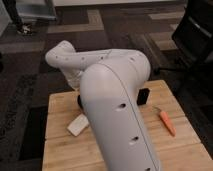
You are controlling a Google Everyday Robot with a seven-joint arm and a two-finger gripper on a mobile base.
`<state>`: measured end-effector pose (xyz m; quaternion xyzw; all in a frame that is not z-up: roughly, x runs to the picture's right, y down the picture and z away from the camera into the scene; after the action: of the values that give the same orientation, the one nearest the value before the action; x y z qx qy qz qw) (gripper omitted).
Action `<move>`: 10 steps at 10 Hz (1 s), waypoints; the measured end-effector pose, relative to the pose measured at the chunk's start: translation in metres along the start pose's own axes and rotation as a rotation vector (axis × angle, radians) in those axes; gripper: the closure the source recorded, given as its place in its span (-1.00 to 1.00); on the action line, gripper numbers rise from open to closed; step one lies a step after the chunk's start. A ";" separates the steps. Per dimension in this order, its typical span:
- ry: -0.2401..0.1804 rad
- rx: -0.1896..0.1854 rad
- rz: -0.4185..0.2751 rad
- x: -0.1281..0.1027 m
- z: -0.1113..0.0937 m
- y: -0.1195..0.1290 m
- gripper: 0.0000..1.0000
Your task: Place the ceramic cup in the ceramic bowl
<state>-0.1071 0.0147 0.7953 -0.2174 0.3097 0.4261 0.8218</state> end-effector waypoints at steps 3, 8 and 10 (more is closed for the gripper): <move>-0.023 0.012 0.006 0.004 -0.010 0.000 -0.03; -0.013 0.008 0.020 0.017 -0.009 -0.002 -0.38; -0.003 0.017 0.008 0.021 -0.015 -0.001 -0.38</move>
<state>-0.1012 0.0167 0.7706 -0.2084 0.3130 0.4270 0.8224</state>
